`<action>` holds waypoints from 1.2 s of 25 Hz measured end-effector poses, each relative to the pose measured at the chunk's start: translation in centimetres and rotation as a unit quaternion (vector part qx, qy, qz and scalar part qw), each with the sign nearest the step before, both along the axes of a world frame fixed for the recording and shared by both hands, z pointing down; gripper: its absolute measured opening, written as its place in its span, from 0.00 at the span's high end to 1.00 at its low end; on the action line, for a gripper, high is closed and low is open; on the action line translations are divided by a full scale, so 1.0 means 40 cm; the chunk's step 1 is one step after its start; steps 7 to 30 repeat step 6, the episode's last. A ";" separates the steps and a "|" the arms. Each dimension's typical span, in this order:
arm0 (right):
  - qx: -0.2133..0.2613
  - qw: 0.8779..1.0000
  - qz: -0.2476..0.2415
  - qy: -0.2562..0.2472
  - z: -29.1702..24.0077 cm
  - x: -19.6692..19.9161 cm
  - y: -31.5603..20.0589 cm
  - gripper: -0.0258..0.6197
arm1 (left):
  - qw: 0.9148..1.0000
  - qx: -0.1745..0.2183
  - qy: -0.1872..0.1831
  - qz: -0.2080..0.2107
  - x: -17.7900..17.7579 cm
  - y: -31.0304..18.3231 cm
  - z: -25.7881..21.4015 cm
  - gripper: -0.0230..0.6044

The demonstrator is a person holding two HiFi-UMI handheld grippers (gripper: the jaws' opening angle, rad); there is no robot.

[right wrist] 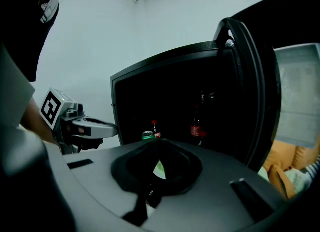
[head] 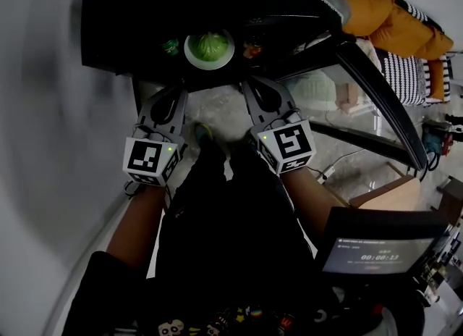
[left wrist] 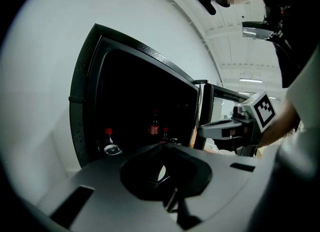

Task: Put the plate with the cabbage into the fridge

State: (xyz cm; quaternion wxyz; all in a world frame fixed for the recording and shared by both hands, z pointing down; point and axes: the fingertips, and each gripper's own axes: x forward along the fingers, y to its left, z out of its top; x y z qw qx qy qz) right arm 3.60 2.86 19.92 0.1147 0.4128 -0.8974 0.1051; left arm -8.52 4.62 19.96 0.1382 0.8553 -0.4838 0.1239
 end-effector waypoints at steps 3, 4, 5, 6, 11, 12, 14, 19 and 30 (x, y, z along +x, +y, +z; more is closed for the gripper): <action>-0.003 1.000 -0.003 0.009 -0.047 -0.037 0.057 0.95 | 1.000 -0.004 0.007 0.008 -0.037 0.055 -0.042 0.96; 0.000 1.000 0.004 0.018 -0.051 -0.043 0.069 0.95 | 1.000 -0.002 0.014 0.017 -0.045 0.062 -0.040 0.96; 0.005 0.999 0.015 0.031 -0.053 -0.041 0.077 0.95 | 0.999 0.003 0.024 0.030 -0.047 0.062 -0.033 0.96; 0.012 0.999 0.028 0.045 -0.055 -0.036 0.083 0.95 | 0.998 0.009 0.035 0.046 -0.045 0.059 -0.024 0.96; 0.012 0.999 0.028 0.045 -0.055 -0.036 0.083 0.95 | 0.998 0.009 0.035 0.046 -0.045 0.059 -0.024 0.96; 0.012 0.999 0.028 0.045 -0.055 -0.036 0.083 0.95 | 0.998 0.009 0.035 0.046 -0.045 0.059 -0.024 0.96; 0.012 0.999 0.028 0.045 -0.055 -0.036 0.083 0.95 | 0.998 0.009 0.035 0.046 -0.045 0.059 -0.024 0.96; 0.012 0.999 0.028 0.045 -0.055 -0.036 0.083 0.95 | 0.998 0.009 0.035 0.046 -0.045 0.059 -0.024 0.96; 0.012 0.999 0.028 0.045 -0.055 -0.036 0.083 0.95 | 0.998 0.009 0.035 0.046 -0.045 0.059 -0.024 0.96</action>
